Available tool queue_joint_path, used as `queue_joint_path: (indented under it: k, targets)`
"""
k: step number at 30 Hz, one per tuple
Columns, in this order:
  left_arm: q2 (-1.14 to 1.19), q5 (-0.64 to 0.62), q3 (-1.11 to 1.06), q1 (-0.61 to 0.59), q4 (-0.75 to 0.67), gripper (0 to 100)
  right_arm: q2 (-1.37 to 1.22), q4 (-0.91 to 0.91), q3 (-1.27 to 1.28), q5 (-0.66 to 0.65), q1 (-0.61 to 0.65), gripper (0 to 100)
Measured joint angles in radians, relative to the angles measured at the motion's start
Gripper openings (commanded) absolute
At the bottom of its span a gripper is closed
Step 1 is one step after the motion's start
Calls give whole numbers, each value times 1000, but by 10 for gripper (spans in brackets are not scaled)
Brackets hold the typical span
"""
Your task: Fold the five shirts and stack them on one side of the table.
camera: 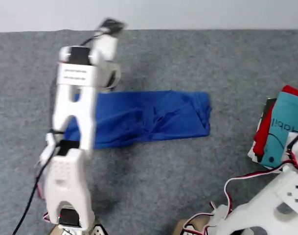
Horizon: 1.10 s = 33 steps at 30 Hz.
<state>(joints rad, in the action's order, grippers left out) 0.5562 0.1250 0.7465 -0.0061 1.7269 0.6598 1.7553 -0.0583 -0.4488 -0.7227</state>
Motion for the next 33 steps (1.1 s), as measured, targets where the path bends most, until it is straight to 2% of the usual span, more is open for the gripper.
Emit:
queue_joint_path:
  k: [4,8,14,18,22,28,33]
  targets:
    - [-172,38,-305,-115,0,156,0,0,0,0,0,15]
    - [-290,127,-575,-166,-2,156,0,0,0,0,21,14]
    - [-293,147,-786,-258,-129,156,0,0,0,0,64,14]
    - [-183,147,-810,-296,-193,155,0,0,0,0,71,14]
    - [-78,147,-807,-307,-201,137,0,0,0,0,71,14]
    - [-98,147,-786,-279,-157,111,0,0,0,0,71,14]
    - [-226,147,-684,-249,-86,112,0,0,0,0,71,16]
